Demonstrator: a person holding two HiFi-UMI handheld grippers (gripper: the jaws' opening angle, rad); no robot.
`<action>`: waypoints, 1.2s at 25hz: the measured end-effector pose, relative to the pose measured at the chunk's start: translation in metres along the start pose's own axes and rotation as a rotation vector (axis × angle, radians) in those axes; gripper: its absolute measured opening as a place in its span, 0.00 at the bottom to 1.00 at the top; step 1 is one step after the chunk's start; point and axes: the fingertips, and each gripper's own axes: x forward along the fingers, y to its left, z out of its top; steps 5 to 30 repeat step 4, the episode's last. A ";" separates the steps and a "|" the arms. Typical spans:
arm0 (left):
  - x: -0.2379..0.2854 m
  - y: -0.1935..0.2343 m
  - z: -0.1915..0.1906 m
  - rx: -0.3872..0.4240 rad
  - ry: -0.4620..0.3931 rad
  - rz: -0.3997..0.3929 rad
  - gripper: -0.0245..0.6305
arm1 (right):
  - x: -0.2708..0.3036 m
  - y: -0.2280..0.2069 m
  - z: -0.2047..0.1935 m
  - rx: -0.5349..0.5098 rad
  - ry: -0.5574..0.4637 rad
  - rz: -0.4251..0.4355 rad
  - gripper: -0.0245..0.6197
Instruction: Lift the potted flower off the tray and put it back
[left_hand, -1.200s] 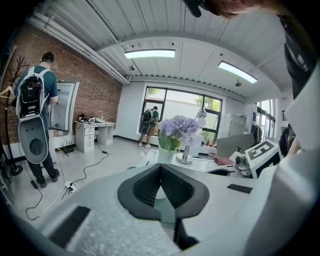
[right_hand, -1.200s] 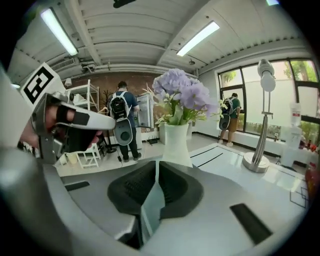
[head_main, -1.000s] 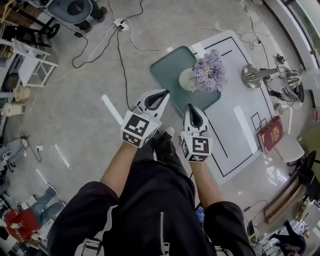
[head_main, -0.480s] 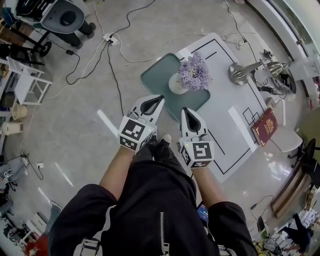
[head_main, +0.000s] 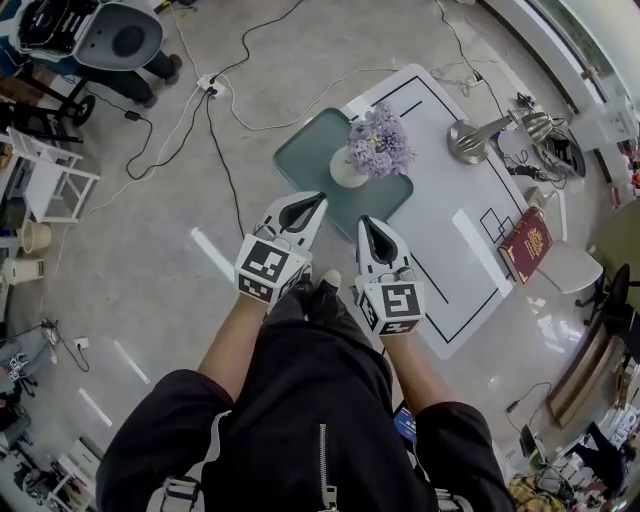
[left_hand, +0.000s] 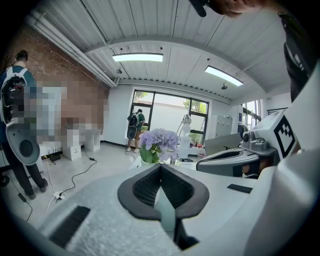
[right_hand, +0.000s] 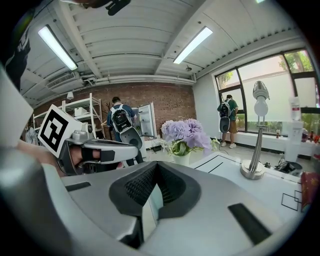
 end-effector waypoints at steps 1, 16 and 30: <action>0.000 0.000 0.000 0.000 0.000 -0.001 0.04 | -0.001 0.000 0.000 -0.001 0.001 -0.001 0.05; -0.001 -0.002 -0.002 -0.001 0.002 -0.005 0.04 | -0.003 -0.001 -0.001 -0.001 0.003 -0.006 0.05; -0.001 -0.002 -0.002 -0.001 0.002 -0.005 0.04 | -0.003 -0.001 -0.001 -0.001 0.003 -0.006 0.05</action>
